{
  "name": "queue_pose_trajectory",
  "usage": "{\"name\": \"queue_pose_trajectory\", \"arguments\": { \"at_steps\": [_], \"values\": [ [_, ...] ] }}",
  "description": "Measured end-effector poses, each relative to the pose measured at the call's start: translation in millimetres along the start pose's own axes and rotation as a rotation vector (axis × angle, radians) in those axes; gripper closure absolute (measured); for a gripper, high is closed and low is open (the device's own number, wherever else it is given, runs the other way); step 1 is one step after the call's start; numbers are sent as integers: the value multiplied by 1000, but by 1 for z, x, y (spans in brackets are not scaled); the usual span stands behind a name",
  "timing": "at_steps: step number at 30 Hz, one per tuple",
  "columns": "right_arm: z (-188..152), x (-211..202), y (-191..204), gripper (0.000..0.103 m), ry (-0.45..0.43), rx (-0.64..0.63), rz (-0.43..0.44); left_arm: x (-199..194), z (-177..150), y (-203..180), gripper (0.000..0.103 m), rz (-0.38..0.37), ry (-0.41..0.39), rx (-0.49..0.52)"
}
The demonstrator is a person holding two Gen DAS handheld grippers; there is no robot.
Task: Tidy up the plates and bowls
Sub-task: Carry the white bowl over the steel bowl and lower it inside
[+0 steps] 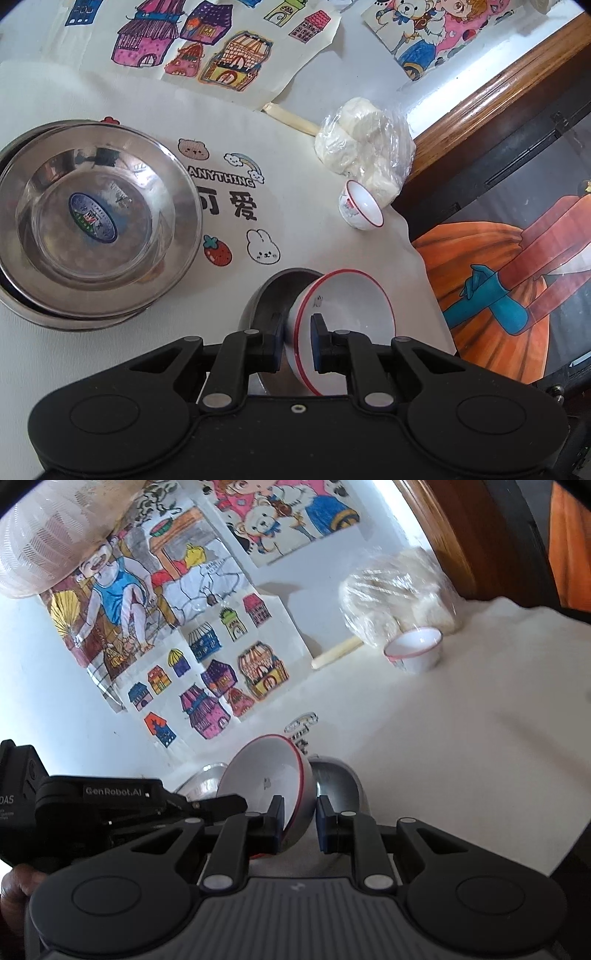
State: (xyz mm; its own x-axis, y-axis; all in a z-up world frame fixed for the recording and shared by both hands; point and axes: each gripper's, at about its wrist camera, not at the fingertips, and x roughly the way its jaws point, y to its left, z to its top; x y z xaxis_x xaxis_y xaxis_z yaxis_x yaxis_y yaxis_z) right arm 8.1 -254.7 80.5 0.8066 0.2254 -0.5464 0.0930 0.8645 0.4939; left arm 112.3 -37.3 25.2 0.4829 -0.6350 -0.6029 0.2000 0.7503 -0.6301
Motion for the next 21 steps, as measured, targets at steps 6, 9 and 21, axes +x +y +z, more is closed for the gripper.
{"name": "queue_pose_trajectory", "arguments": {
  "at_steps": [6, 9, 21],
  "values": [
    [-4, 2, -1, 82, 33, 0, -19, 3, -3, 2, 86, 14, 22, 0],
    [-4, 2, 1, 82, 41, -7, -22, 3, -4, 3, 84, 16, 28, 3],
    [0, 8, 13, 79, 78, -71, -77, 5, -3, -4, 79, 29, 44, 32]
  ]
}}
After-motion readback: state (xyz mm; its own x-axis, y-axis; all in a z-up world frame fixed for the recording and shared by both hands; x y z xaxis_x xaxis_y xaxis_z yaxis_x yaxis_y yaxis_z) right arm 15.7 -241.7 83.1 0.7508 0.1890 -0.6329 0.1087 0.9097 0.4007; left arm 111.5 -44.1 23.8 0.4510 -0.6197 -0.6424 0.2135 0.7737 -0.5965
